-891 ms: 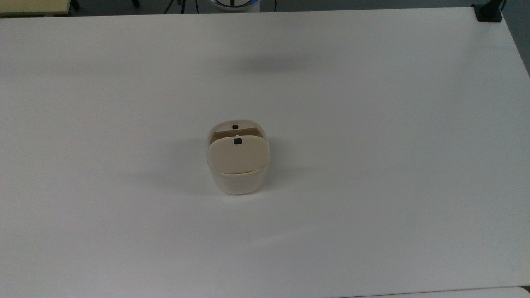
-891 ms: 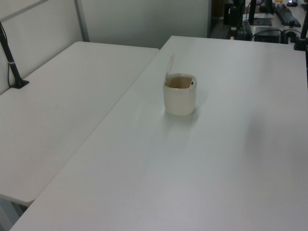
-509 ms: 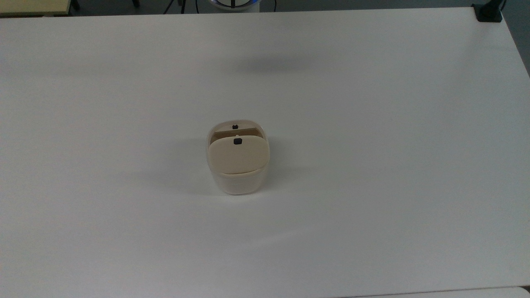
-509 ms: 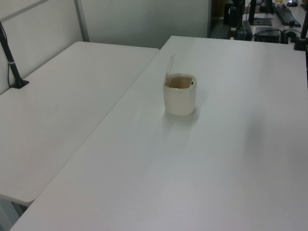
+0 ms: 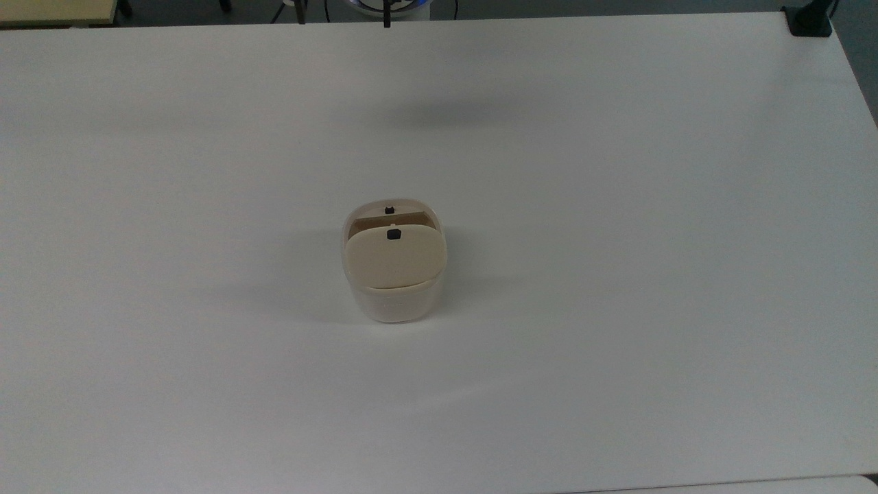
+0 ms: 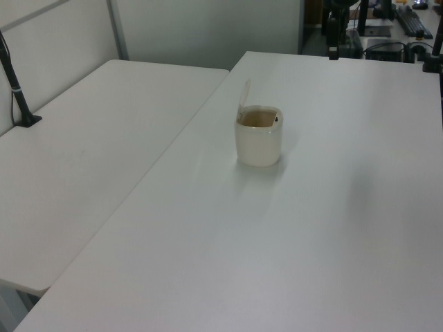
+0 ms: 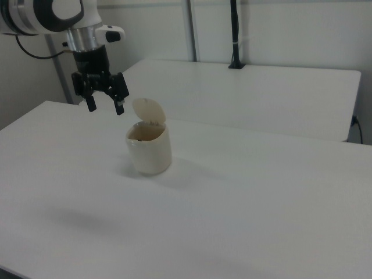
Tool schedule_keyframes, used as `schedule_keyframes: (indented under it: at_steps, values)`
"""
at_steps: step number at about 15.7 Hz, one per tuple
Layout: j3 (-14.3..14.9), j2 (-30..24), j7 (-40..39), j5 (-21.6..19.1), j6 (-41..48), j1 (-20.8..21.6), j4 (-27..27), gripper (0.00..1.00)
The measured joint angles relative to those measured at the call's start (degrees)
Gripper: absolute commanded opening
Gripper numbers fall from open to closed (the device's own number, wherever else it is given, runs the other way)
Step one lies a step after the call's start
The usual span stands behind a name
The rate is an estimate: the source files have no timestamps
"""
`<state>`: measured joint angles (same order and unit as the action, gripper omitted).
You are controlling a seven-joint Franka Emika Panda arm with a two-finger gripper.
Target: Close the trash bin
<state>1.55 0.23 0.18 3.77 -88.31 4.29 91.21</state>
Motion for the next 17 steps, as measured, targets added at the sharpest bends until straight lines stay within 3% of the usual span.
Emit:
schedule_keyframes:
  at_steps: [3, 7, 8, 11, 15, 17]
  values:
    - [0.00, 0.00, 0.00, 0.00, 0.00, 0.05, -0.01, 0.96]
    - [0.00, 0.00, 0.00, 0.00, 0.00, 0.26, -0.01, 0.72]
    - [0.00, 0.00, -0.01, 0.00, 0.00, 0.36, -0.01, 0.59]
    - [-0.01, 0.00, -0.10, 0.00, -0.05, 0.46, -0.01, 0.42]
    - [-0.09, 0.00, -0.14, 0.00, -0.47, 0.78, -0.01, 0.07]
    - [-0.09, 0.00, -0.14, 0.00, -1.39, 0.99, -0.02, 0.02]
